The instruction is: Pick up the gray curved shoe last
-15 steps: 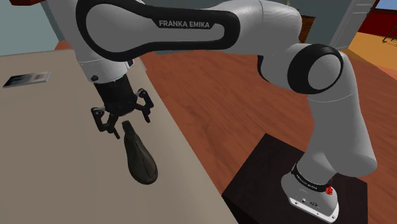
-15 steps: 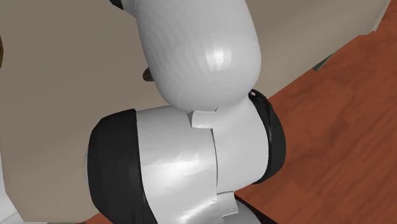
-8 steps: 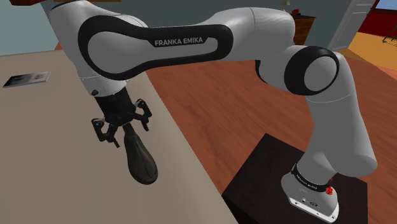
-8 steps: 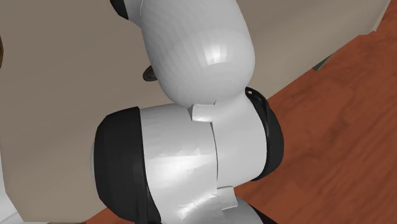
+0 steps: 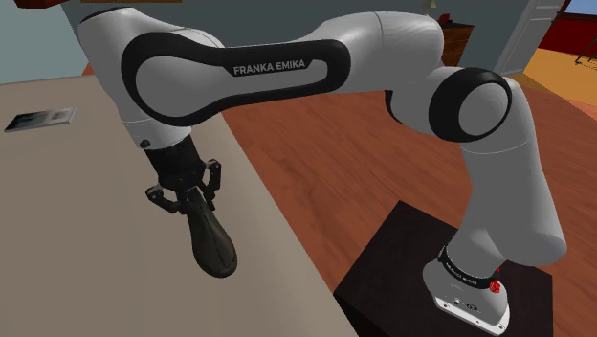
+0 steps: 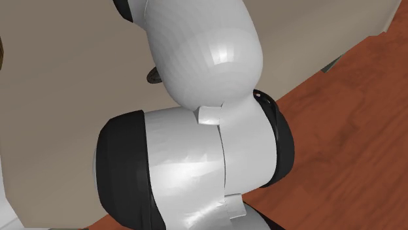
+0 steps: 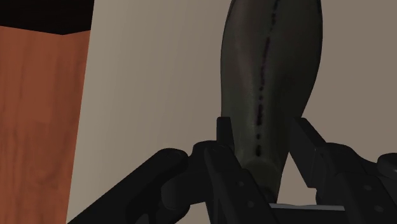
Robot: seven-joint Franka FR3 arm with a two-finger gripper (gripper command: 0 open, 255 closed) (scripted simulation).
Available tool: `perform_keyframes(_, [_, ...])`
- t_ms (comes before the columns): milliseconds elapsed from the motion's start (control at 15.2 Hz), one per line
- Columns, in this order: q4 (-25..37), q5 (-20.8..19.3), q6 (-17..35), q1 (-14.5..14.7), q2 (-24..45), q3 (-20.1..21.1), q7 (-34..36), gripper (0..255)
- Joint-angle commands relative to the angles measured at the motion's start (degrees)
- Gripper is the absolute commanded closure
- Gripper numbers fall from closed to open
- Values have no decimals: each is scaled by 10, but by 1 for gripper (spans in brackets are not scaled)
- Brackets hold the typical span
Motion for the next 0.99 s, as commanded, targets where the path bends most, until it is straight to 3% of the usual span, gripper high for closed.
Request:
perform_keyframes(0, [0,0,0,0,0,0,0,255])
perform_keyframes(330, [25,-2,-20,5,5,-1,-1,255])
perform_keyframes(924, [169,-16,-120,41,46,-6,-2,255])
